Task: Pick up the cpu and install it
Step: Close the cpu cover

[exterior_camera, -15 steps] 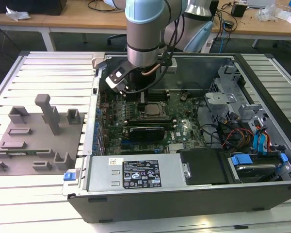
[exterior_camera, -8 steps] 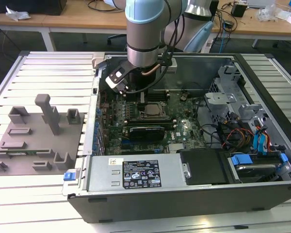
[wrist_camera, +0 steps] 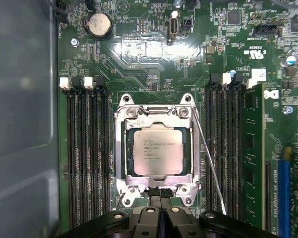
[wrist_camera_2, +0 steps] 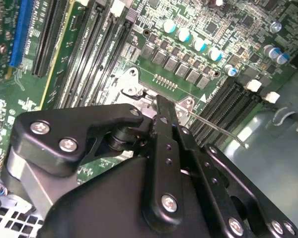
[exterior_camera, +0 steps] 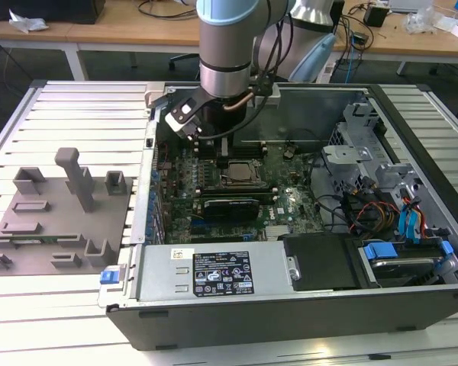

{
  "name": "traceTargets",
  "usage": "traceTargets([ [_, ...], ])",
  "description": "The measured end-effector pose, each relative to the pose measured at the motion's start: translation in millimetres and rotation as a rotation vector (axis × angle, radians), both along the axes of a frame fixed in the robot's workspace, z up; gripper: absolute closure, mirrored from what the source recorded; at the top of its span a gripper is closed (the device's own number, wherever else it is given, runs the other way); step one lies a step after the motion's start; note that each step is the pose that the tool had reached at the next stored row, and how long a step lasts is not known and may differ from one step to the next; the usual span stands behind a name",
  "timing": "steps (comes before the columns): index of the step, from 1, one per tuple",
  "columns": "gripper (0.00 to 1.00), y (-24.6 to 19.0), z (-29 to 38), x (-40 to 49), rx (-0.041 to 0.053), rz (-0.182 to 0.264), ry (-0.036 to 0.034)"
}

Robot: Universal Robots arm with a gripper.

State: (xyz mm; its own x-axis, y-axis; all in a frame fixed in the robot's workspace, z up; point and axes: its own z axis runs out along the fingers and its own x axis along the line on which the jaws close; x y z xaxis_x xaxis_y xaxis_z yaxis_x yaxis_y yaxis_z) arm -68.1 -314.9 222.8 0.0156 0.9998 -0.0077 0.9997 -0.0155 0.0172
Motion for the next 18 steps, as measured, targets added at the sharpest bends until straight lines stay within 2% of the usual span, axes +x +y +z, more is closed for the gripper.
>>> traceTargets([
  [8, 0.89, 0.0, 20.5, 0.0, -0.0006, 0.000, -0.0035],
  [13, 0.89, 0.0, 21.1, 0.5, -0.0008, 0.000, -0.0036],
  [18, 0.89, 0.0, 21.0, 11.3, -0.0006, 0.000, -0.0037],
])
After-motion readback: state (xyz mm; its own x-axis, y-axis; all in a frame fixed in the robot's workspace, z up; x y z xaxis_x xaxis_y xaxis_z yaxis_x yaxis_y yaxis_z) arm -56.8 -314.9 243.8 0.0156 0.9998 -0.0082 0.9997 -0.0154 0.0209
